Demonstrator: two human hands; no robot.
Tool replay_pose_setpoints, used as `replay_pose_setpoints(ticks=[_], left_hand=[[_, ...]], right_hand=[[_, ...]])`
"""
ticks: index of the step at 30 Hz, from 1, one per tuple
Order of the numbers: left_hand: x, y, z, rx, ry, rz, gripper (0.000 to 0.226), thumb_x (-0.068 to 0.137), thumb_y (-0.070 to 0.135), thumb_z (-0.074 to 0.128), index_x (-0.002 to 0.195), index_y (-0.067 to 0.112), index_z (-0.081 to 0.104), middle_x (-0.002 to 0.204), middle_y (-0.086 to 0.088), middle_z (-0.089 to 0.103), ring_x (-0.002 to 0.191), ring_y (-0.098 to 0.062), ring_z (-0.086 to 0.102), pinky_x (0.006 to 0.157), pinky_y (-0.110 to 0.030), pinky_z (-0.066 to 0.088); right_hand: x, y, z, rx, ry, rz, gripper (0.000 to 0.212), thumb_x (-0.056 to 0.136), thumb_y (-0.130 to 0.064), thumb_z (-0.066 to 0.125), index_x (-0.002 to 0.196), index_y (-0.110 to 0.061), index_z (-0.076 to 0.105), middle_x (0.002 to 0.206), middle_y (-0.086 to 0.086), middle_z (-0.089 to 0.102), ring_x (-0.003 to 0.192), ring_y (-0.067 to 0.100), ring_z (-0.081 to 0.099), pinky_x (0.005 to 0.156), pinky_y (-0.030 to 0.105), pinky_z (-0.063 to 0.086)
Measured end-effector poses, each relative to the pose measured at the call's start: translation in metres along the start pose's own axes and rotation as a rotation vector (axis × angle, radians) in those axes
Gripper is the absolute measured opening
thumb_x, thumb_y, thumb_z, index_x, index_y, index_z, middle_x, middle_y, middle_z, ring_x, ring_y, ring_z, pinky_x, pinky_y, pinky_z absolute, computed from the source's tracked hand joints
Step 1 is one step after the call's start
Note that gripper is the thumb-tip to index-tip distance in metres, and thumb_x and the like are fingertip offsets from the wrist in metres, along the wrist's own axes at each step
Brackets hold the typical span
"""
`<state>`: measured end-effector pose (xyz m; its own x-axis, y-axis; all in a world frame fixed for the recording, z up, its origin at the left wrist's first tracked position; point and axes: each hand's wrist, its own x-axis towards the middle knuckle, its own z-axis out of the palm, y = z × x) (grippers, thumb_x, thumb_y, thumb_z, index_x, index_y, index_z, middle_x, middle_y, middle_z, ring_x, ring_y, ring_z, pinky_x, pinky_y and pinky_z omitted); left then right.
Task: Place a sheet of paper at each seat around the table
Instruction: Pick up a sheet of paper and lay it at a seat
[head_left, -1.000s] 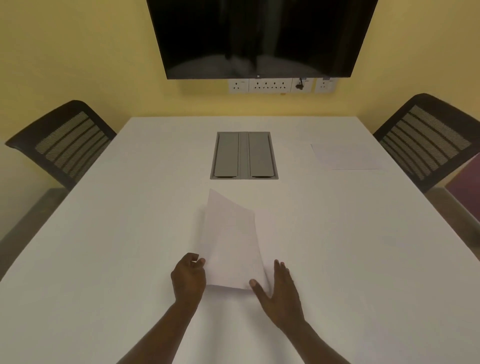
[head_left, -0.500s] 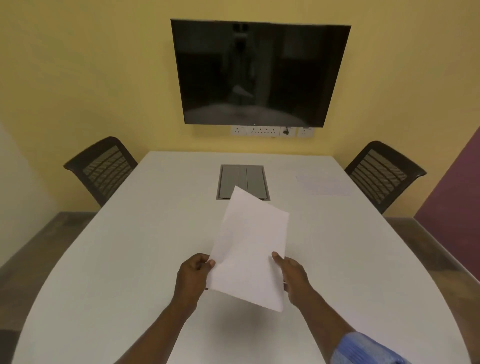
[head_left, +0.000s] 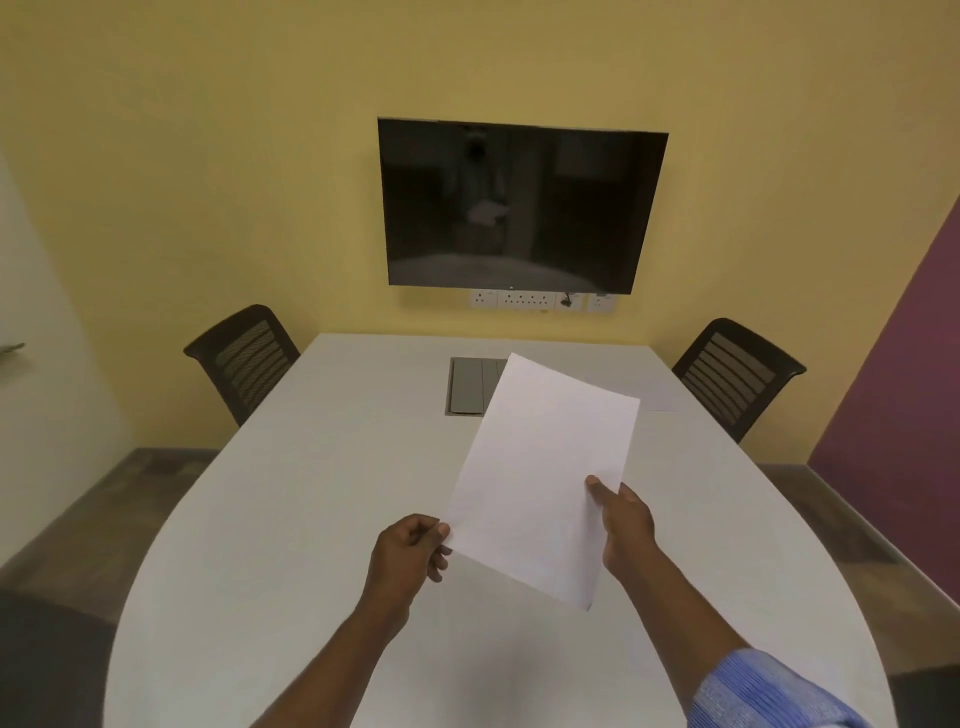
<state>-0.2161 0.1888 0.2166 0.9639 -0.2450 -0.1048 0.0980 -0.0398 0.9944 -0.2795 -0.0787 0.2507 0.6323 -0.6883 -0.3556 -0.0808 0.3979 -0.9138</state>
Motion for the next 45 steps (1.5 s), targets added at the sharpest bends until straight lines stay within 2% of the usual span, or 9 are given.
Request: replay_pose_setpoints(ticks=[5,12,15,23,27,33,36,38,45], left_hand=[[-0.047,0.007,-0.016,-0.036,0.024,0.014,0.017,0.090,0.015,0.073,0.077,0.004,0.072,0.069,-0.013,0.072,0.055,-0.019,0.061,0.052,-0.031,0.051],[-0.129,0.021,-0.030,-0.010,-0.008,0.068,0.019,0.094,0.013,0.068,0.078,0.004,0.071,0.068,-0.010,0.071,0.056,-0.018,0.060,0.051,-0.028,0.052],[-0.161,0.026,-0.039,0.015,-0.027,0.098,0.018,0.096,0.010,0.063,0.082,0.000,0.070,0.070,-0.010,0.072,0.057,-0.018,0.061,0.052,-0.028,0.053],[-0.218,0.038,-0.088,0.050,-0.059,0.126,0.018,0.099,0.006,0.057,0.087,0.000,0.068,0.072,-0.009,0.072,0.061,-0.020,0.061,0.054,-0.029,0.053],[-0.226,0.046,-0.129,0.108,-0.106,0.111,0.017,0.097,0.014,0.059,0.087,0.007,0.071,0.078,-0.006,0.075,0.066,-0.019,0.065,0.060,-0.031,0.051],[-0.217,0.068,-0.195,0.146,-0.125,0.066,0.036,0.083,0.052,0.068,0.094,0.018,0.073,0.089,0.002,0.078,0.075,-0.012,0.072,0.068,-0.031,0.050],[-0.211,0.082,-0.226,0.137,-0.135,0.060,0.037,0.081,0.051,0.073,0.098,0.018,0.073,0.082,0.004,0.076,0.069,-0.011,0.069,0.067,-0.031,0.050],[-0.204,0.089,-0.252,0.152,-0.160,0.049,0.036,0.081,0.048,0.075,0.102,0.018,0.071,0.087,0.000,0.077,0.070,-0.014,0.069,0.067,-0.033,0.051],[-0.176,0.101,-0.353,0.185,-0.186,0.060,0.023,0.089,0.039,0.073,0.100,0.019,0.073,0.100,0.003,0.077,0.096,-0.022,0.071,0.067,-0.027,0.050]], right_hand=[[-0.050,-0.008,-0.017,0.025,-0.027,-0.051,0.008,0.089,-0.020,0.075,0.095,-0.018,0.070,0.112,0.008,0.073,0.098,0.031,0.067,0.093,0.043,0.052],[-0.133,-0.008,-0.058,0.078,-0.058,-0.091,0.019,0.091,-0.017,0.074,0.109,-0.012,0.070,0.118,0.010,0.071,0.112,0.036,0.065,0.104,0.054,0.049],[-0.165,-0.006,-0.071,0.086,-0.055,-0.107,0.027,0.091,-0.017,0.074,0.116,-0.010,0.069,0.120,0.010,0.071,0.113,0.036,0.065,0.104,0.054,0.049],[-0.235,0.000,-0.062,0.058,-0.074,-0.131,0.020,0.090,-0.019,0.074,0.109,-0.013,0.071,0.111,0.008,0.073,0.106,0.035,0.067,0.096,0.049,0.054],[-0.261,0.004,-0.040,0.044,-0.100,-0.167,0.028,0.091,-0.021,0.073,0.117,-0.011,0.069,0.115,0.010,0.072,0.108,0.036,0.066,0.100,0.052,0.052],[-0.306,0.024,0.018,-0.002,-0.139,-0.215,0.024,0.092,-0.021,0.071,0.114,-0.012,0.070,0.112,0.011,0.073,0.106,0.038,0.067,0.098,0.056,0.053],[-0.328,0.040,0.051,-0.025,-0.149,-0.247,0.021,0.092,-0.019,0.071,0.111,-0.011,0.071,0.111,0.014,0.074,0.105,0.042,0.068,0.097,0.058,0.054],[-0.344,0.054,0.077,-0.018,-0.153,-0.259,0.021,0.092,-0.018,0.071,0.111,-0.010,0.071,0.111,0.014,0.074,0.106,0.042,0.068,0.096,0.059,0.054],[-0.394,0.106,0.176,-0.013,-0.206,-0.267,0.024,0.092,-0.016,0.071,0.115,-0.010,0.071,0.113,0.012,0.075,0.104,0.037,0.070,0.095,0.054,0.056]])
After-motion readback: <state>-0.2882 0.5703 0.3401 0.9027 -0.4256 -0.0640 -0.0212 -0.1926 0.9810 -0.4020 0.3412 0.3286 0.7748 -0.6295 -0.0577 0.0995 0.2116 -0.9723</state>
